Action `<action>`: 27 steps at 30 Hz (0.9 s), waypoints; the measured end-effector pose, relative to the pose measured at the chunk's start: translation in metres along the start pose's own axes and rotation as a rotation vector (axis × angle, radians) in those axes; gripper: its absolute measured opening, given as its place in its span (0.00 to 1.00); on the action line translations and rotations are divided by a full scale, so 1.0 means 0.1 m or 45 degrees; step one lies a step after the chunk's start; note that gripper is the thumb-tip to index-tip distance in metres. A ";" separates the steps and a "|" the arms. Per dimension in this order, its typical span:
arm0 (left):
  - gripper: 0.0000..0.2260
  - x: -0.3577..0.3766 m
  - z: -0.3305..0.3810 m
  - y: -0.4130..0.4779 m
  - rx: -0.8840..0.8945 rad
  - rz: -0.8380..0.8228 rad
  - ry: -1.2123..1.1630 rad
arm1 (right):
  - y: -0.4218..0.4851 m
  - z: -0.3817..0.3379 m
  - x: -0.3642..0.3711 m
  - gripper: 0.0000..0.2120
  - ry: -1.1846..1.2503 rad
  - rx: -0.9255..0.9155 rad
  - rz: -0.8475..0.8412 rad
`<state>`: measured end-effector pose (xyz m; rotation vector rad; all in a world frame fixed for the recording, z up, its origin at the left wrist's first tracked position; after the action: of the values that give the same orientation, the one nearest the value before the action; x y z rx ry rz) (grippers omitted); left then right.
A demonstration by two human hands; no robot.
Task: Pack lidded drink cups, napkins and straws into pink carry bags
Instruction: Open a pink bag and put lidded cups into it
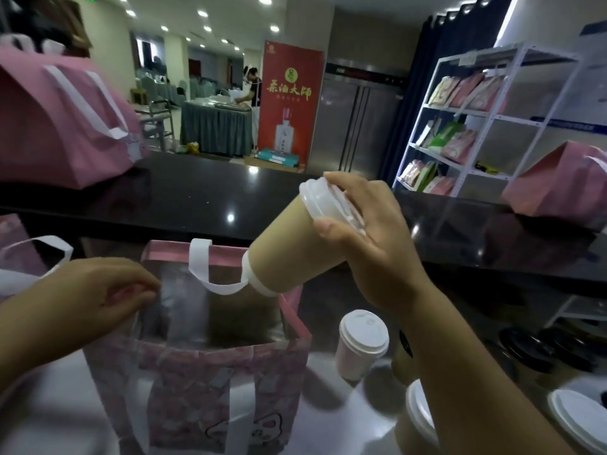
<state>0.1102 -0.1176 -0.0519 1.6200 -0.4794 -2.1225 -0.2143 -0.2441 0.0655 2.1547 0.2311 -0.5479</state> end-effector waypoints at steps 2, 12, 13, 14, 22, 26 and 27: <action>0.10 -0.22 0.30 0.08 0.058 0.097 -0.027 | 0.03 -0.08 0.21 0.30 0.052 -0.043 -0.161; 0.17 -0.33 0.37 0.03 0.030 -0.107 0.066 | -0.15 -0.08 1.06 0.34 -0.354 -0.450 -1.063; 0.17 -0.34 0.35 0.01 0.043 -0.127 0.080 | -0.15 -0.06 1.08 0.34 -0.376 -0.460 -1.127; 0.19 -0.34 0.33 -0.01 0.063 -0.159 0.088 | -0.14 -0.04 1.09 0.35 -0.377 -0.441 -1.190; 0.39 -0.31 0.25 -0.12 0.042 -0.340 0.030 | -0.18 -0.09 1.36 0.33 -0.462 -0.596 -1.369; 0.42 -0.28 0.27 -0.11 0.019 -0.402 0.015 | -0.24 -0.16 1.58 0.34 -0.422 -0.649 -1.390; 0.43 -0.27 0.27 -0.11 0.021 -0.401 0.015 | -0.25 -0.16 1.63 0.35 -0.421 -0.659 -1.402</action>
<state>0.0893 -0.0938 -0.0285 1.8158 -0.2503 -2.3349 -0.0741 -0.2212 -0.0192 1.2583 1.2452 -1.2647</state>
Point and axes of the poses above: each hand's wrist, its own y-axis towards the middle knuckle, its own x-axis out of the palm, z = x × y, the point moved 2 cm from there along y, towards the middle knuckle, and after that the axes turned 10 degrees about z, right-handed, at the moved point
